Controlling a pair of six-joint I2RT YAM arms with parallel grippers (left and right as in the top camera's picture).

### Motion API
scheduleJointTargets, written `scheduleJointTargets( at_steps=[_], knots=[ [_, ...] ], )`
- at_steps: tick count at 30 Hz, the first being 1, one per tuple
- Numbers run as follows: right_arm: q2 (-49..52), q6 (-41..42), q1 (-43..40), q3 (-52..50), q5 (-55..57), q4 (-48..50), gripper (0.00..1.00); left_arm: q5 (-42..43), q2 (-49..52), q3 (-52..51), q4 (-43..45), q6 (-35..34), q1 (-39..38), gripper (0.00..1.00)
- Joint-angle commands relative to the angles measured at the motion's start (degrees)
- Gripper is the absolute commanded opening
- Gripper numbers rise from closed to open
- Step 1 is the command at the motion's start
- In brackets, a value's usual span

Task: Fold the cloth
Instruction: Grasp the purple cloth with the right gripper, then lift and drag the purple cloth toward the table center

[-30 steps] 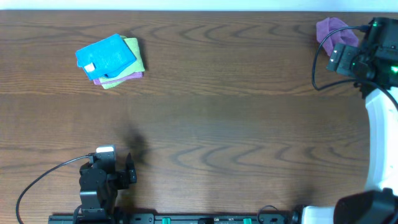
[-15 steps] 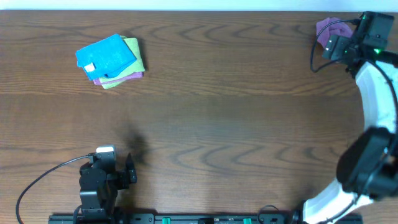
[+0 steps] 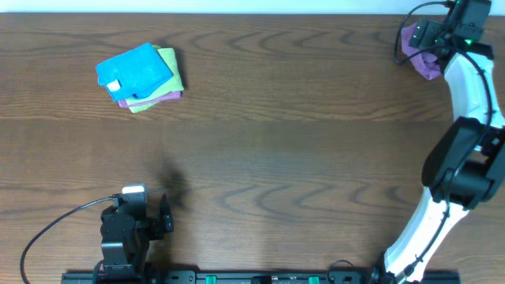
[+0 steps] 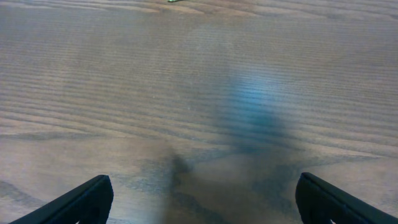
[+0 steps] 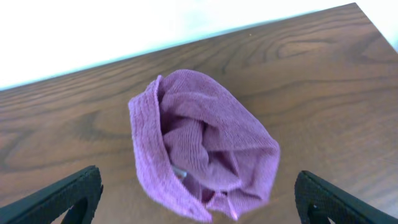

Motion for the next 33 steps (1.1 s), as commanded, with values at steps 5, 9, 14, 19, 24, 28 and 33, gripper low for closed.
scheduleJointTargets(
  at_steps=[5,9,14,19,24,28,33],
  knots=[
    [7.19,-0.66,-0.5,3.67,1.33,2.89,0.97,-0.83,-0.22,-0.72,-1.44,0.02,0.33,0.95],
    [9.84,-0.2,-1.4,4.96,2.58,3.74,0.89,-0.83,-0.22,-0.72,-1.44,0.02,0.33,0.95],
    [10.75,-0.02,-2.71,4.96,2.36,4.11,0.72,-0.83,-0.22,-0.72,-1.46,0.02,0.33,0.95],
    [10.73,-0.09,-2.99,5.2,2.38,4.31,0.31,-0.83,-0.22,-0.72,-1.46,0.02,0.33,0.95],
    [8.85,-1.97,-2.21,5.95,2.4,2.23,0.01,-0.83,-0.22,-0.72,-1.44,0.02,0.33,0.95],
    [5.14,-3.1,-1.01,5.95,2.62,-1.25,0.01,-0.81,-0.22,-0.72,-1.44,0.02,0.33,0.95],
    [-1.49,-3.06,0.17,5.95,2.6,-8.37,0.02,-0.83,-0.22,-0.72,-1.44,0.02,0.33,0.95]
  ],
)
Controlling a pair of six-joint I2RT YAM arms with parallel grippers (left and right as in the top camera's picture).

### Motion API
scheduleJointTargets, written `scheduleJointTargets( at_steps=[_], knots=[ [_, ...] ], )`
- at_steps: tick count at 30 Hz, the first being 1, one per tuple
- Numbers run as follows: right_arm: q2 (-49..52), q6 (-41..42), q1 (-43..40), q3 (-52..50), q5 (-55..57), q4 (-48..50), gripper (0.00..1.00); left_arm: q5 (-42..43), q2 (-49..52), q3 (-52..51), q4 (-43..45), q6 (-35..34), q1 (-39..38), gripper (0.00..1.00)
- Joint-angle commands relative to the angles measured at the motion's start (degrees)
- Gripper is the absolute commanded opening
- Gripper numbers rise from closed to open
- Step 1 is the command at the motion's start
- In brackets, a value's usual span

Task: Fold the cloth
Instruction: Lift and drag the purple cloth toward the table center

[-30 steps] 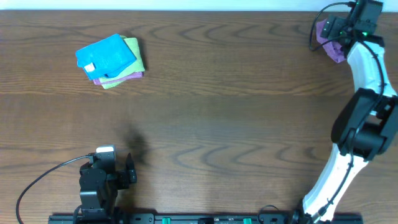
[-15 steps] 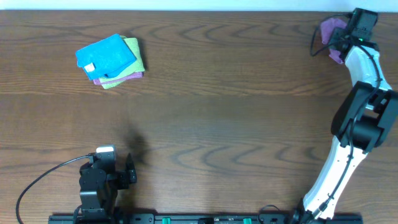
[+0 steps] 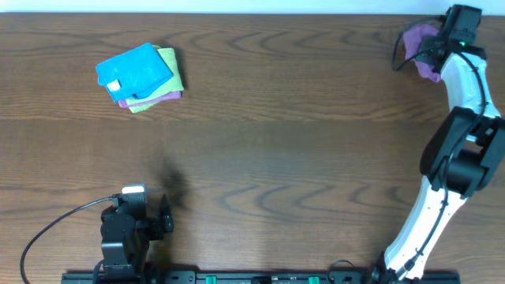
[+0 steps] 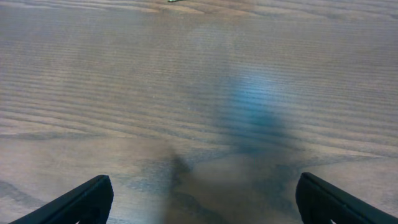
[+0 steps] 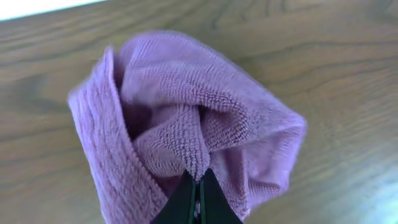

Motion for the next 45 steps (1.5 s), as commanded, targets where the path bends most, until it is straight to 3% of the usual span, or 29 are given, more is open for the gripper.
scheduleJointTargets(
  at_steps=[1,13,24,35,45],
  knots=[
    [-8.37,-0.74,1.14,1.25,0.79,-3.34,0.01,-0.83,-0.22,-0.72,-1.44,0.02,0.33,0.95],
    [-25.46,-0.55,6.71,1.25,-10.34,-28.63,0.01,-0.83,-0.22,-0.72,-1.44,0.02,0.33,0.95],
    [-29.66,-1.38,18.67,1.22,-13.92,-48.17,0.01,-0.83,-0.22,-0.72,-1.44,0.02,0.33,0.95],
    [-29.88,-1.64,22.86,1.16,-15.28,-46.75,0.01,-0.83,-0.22,-0.72,-1.44,0.02,0.33,0.95],
    [-24.09,-0.57,27.45,1.16,-15.32,-34.34,0.01,-0.81,-0.22,-0.72,-1.44,0.02,0.33,0.95]
  ],
)
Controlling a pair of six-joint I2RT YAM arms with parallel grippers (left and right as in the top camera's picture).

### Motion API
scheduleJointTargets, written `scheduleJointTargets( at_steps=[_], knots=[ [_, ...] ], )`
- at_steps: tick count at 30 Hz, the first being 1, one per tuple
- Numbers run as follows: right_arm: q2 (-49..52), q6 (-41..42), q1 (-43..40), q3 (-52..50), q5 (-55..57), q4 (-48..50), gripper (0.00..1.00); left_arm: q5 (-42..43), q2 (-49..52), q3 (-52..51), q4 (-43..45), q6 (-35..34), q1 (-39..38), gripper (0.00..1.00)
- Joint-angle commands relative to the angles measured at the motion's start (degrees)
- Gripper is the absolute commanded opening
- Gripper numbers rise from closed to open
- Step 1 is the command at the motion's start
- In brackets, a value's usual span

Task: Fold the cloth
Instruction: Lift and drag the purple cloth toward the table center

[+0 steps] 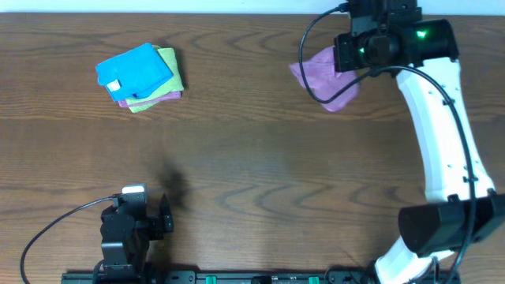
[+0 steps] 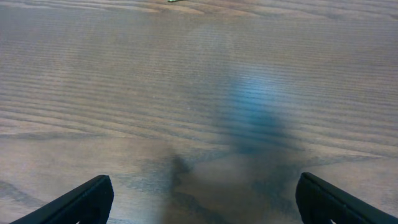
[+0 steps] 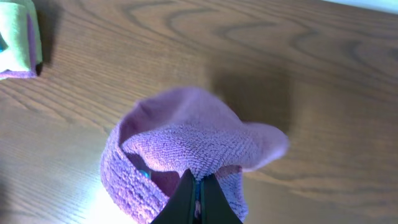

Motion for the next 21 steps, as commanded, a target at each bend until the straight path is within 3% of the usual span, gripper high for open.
scheduleJointTargets(
  at_steps=[1,8,9,10,15,21],
  knots=[
    [4.7,0.15,1.09,0.46,-0.98,0.61,0.01,-0.83,-0.22,-0.72,-1.44,0.02,0.33,0.95],
    [10.6,-5.51,8.5,0.46,-13.99,-0.55,0.01,-0.85,-0.22,-0.72,-1.44,0.02,0.33,0.95],
    [10.91,-9.01,10.51,0.46,-17.25,-1.38,0.2,-0.85,-0.22,-0.72,-1.44,0.02,0.33,0.95],
    [10.91,-13.92,12.83,0.46,-20.98,-2.56,0.99,-0.85,-0.22,-0.72,-1.44,0.02,0.33,0.95],
    [9.64,-14.36,19.34,0.48,-16.22,-3.39,0.99,-0.85,-0.22,-0.72,-1.44,0.02,0.33,0.95],
    [7.04,-9.29,17.55,0.48,-10.34,-1.97,0.99,-0.83,-0.22,-0.72,-1.44,0.02,0.33,0.95]
  ],
)
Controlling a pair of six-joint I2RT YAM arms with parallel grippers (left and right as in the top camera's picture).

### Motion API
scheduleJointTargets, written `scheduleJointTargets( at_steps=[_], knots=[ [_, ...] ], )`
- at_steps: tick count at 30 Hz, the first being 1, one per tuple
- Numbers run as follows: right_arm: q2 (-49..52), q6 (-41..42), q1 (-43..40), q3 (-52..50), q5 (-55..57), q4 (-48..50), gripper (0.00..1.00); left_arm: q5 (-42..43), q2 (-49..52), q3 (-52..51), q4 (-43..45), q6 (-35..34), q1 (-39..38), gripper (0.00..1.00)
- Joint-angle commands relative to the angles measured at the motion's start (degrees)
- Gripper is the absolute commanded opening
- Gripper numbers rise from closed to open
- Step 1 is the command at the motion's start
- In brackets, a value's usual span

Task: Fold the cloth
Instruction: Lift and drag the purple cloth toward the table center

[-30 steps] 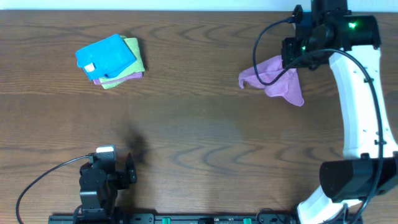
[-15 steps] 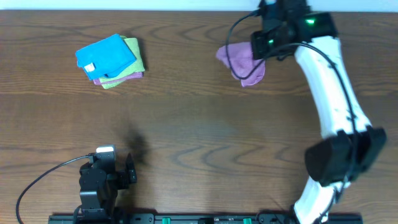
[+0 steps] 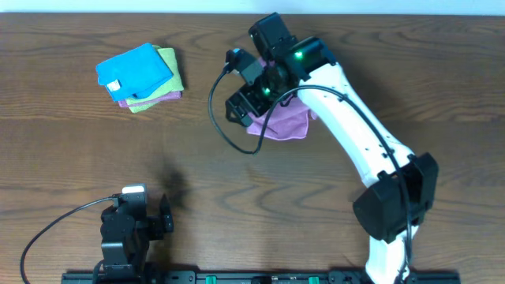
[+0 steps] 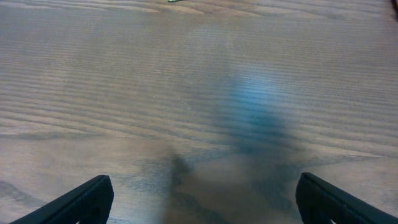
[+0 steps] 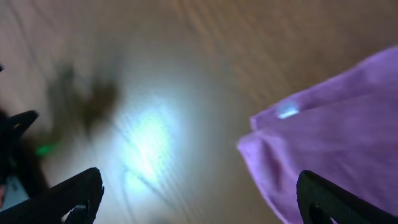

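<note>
The purple cloth [image 3: 282,123] lies crumpled on the brown table [image 3: 331,205], back of centre. In the right wrist view its edge [image 5: 336,124] fills the right side, with a small tag showing; the view is blurred. My right gripper [image 3: 246,102] [image 5: 199,205] is open and empty, just left of the cloth, with its fingertips wide apart. My left gripper [image 3: 163,216] [image 4: 202,202] rests open near the front left edge, over bare wood and far from the cloth.
A stack of folded cloths [image 3: 140,76], blue on top of green and purple, sits at the back left. Black cables loop beside the right arm [image 3: 217,118] and beside the left arm [image 3: 47,237]. The table's far edge runs along the top.
My right gripper held the purple cloth at the back, right of centre. Now the cloth lies on the table nearer the centre and the gripper is open to its left.
My right gripper stood open over the crumpled purple cloth in the far right corner. Then it was shut on a fold of the cloth. Then it held the cloth further left along the back. Now the cloth lies released near the centre. The left arm stayed still.
</note>
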Motion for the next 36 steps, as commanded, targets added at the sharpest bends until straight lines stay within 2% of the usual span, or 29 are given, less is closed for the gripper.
scheduleJointTargets(
  at_steps=[1,9,15,20,24,26,28,32,36],
  knots=[
    [-3.45,2.97,-3.39,0.5,4.28,-0.15,0.99,-0.83,-0.22,-0.72,-1.42,0.02,0.33,0.95],
    [-4.09,11.89,-14.27,0.48,3.87,-4.2,0.99,-0.83,-0.22,-0.72,-1.38,0.02,0.33,0.95],
    [-4.09,9.55,-22.16,-1.27,-1.16,-8.85,0.99,-0.81,-0.22,-0.72,-0.87,0.02,0.33,0.95],
    [-4.22,4.98,-25.79,-12.5,-9.68,-7.91,0.99,4.87,-0.22,-0.72,-0.57,-3.08,0.33,0.95],
    [-4.22,5.42,-26.8,-23.21,-14.99,1.6,0.99,8.17,-0.22,-0.68,1.05,-11.06,0.33,0.95],
    [-4.22,7.65,-26.8,-27.98,-15.41,7.8,0.99,10.56,-0.22,-0.68,2.64,-18.38,0.33,0.95],
    [-4.22,10.38,-26.82,-31.06,-13.42,12.98,0.97,14.29,-0.22,-0.68,5.62,-23.58,0.33,0.95],
    [-4.2,14.75,-26.82,-34.27,-8.79,20.63,0.9,24.46,-0.22,-0.68,14.67,-29.03,0.33,0.95],
    [-4.2,17.84,-26.86,-35.63,-3.21,24.7,0.87,29.62,-0.22,-0.68,20.65,-34.95,0.33,0.95]
  ],
)
